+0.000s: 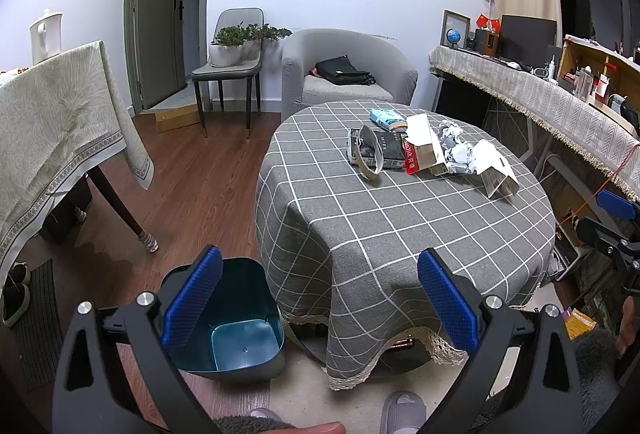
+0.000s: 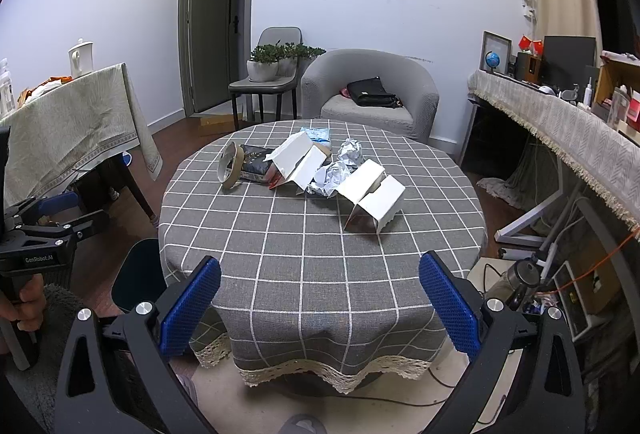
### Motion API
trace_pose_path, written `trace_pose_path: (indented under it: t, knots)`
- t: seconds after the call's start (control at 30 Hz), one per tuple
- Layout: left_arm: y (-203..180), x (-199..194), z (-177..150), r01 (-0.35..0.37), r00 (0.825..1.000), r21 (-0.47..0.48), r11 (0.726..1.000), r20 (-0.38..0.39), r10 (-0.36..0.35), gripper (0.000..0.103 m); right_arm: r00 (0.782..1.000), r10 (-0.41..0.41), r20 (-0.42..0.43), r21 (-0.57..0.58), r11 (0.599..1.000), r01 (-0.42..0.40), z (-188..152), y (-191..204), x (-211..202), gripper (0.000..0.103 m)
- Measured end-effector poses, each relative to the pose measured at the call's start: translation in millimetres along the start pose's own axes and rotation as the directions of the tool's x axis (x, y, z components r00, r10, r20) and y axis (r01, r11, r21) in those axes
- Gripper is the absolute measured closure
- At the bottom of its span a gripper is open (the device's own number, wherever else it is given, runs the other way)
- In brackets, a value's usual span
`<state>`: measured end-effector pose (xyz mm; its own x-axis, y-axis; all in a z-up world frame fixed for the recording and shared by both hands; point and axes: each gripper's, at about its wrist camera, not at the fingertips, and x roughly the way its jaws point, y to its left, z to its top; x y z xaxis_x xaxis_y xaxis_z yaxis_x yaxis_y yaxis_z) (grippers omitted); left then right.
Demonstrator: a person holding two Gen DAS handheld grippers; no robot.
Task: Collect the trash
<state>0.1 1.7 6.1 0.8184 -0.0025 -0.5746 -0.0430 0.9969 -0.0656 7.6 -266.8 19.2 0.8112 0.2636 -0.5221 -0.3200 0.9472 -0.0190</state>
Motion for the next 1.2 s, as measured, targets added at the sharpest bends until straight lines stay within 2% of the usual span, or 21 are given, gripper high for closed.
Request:
trace_pose_path:
  t: [0.87,1.03,1.1,1.2]
  knots:
    - [2,0,-2,-0.001,1.0,-0.002,1.0,0.0,0.001,0.003,1.0,-0.014,0.0,0.001,1.0,0.014,-2,6,0,0.003]
    - [1,-3,1,0.023,1.0,0.001,1.0,0.017,-0.023,0.003,1.0,0.002,0.01,0.042,0.999,-0.002,-1,-3,-5,0.003]
    - [-2,-4,4,0.016,1.0,0.006,1.0,0.021,-0.016,0.003,1.0,0.028,0.011,0.089,0.996,-0.029,1,-9,-5,0.003]
    - [-5,1,9,0.006,1.0,0.016,1.0,0.017,-0.006,0.003,1.0,0.028,0.001,0.104,0.994,-0.028,5,-8,-1,0.003]
